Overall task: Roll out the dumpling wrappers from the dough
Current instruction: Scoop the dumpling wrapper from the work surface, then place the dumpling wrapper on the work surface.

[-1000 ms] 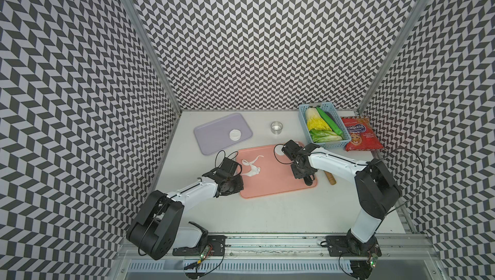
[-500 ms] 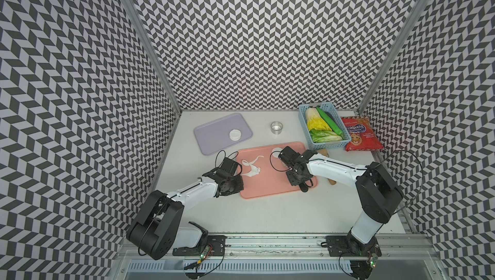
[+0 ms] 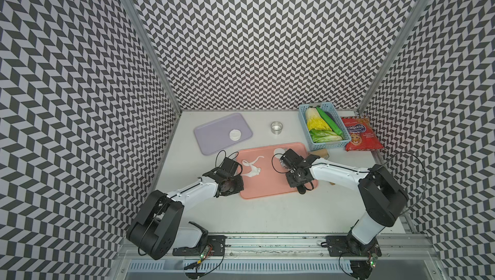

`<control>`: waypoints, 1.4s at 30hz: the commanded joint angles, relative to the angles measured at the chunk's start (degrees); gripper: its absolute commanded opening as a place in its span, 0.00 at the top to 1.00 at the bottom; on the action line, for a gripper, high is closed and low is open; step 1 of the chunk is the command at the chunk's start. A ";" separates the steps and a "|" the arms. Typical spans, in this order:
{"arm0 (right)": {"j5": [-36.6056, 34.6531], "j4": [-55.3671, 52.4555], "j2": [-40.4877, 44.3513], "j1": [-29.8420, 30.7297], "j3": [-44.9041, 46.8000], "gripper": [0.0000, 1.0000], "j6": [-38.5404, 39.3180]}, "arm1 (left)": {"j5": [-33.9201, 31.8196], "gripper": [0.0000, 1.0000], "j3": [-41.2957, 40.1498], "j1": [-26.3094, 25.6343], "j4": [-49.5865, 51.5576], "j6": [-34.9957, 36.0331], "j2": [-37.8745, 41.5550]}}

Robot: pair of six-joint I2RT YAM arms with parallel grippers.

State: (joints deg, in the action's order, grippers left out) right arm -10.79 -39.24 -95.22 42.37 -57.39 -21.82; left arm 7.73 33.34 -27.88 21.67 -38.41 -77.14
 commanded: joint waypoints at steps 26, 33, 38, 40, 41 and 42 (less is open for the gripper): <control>-0.90 -1.55 4.73 1.53 -16.00 1.00 4.51 | -6.96 0.27 9.44 11.80 11.69 0.36 11.45; -1.81 -6.49 -10.18 3.25 -33.96 1.00 8.18 | -7.84 0.00 10.61 20.63 10.60 0.09 12.59; -2.85 -10.36 -20.31 3.60 -46.89 1.00 8.57 | -8.82 0.00 9.30 25.44 10.50 -1.46 12.72; -3.16 -11.45 -23.86 3.94 -51.19 1.00 8.82 | -8.65 0.00 8.52 27.04 10.32 -2.09 12.72; -3.85 -12.29 -25.70 4.27 -53.54 1.00 8.97 | -8.48 0.00 8.16 27.65 10.30 -2.27 12.72; -4.70 -13.01 -27.29 4.49 -55.66 1.00 9.10 | -8.29 0.00 7.98 27.99 10.25 -2.28 12.72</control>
State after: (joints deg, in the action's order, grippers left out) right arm -12.58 -50.72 -119.77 46.13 -107.98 -13.65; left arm -0.03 42.19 -1.13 31.79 -39.75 -65.45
